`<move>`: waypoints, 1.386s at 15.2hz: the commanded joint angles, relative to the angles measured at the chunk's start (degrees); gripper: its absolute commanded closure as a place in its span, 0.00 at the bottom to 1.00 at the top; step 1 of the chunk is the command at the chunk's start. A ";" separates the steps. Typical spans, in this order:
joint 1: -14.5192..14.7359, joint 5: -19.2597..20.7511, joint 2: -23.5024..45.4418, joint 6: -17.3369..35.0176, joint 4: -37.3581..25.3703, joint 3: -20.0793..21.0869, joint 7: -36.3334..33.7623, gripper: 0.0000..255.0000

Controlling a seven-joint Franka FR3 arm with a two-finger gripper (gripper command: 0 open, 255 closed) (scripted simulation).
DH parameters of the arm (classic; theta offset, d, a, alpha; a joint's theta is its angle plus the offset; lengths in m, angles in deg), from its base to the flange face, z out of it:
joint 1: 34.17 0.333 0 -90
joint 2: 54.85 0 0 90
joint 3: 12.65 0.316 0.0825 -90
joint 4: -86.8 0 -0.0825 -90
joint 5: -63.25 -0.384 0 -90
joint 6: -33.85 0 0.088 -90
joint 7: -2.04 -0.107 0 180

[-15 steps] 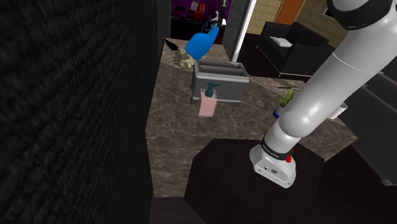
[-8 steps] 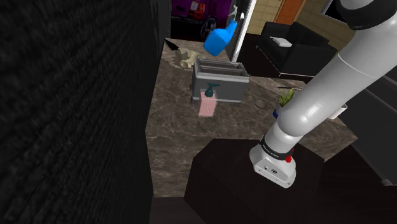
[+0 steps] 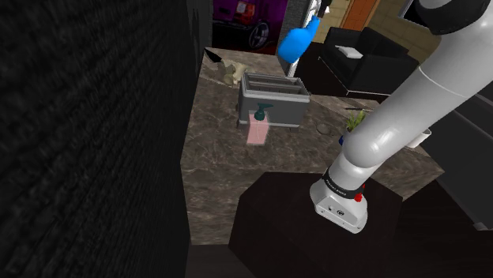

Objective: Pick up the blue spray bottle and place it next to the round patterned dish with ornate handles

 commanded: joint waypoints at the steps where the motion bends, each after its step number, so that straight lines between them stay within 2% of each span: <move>1: -1.20 -0.04 0.78 -1.53 -2.34 -1.83 3.22 1.00; 9: -6.66 -2.58 7.47 -8.49 -15.55 -9.26 15.95 1.00; 21: -5.74 0.54 1.04 2.48 1.04 -7.64 13.38 1.00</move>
